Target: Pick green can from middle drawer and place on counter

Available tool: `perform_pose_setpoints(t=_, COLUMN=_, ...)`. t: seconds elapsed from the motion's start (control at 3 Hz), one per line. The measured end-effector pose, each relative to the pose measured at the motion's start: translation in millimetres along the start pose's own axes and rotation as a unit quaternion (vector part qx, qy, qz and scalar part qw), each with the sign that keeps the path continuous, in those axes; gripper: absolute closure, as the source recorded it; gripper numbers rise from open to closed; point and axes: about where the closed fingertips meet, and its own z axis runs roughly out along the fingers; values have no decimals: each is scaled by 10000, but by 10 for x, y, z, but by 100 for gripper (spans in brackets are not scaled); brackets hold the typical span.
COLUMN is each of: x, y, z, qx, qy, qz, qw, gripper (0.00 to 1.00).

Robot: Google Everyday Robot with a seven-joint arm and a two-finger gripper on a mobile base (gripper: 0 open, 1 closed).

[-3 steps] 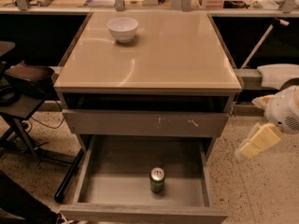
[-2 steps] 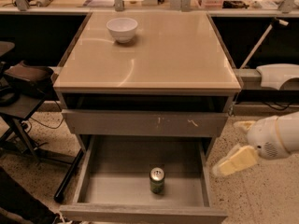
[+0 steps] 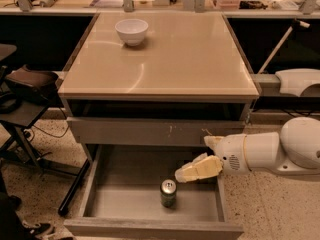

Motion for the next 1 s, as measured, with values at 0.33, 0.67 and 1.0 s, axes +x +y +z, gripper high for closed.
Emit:
perform_pose_setpoints(t=0.33, x=1, y=10, z=-4, qx=-13, qy=13, qz=-8, qw=10000, gripper=0)
perform_pose_setpoints(t=0.67, x=-65, y=-134, z=199, qx=-111, qy=-532, qz=109, qw=9985, gripper=0)
perform_pose_setpoints(t=1.0, x=-371, y=-483, z=265, qx=63, qy=-1899, qz=417, qw=9809, gripper=0)
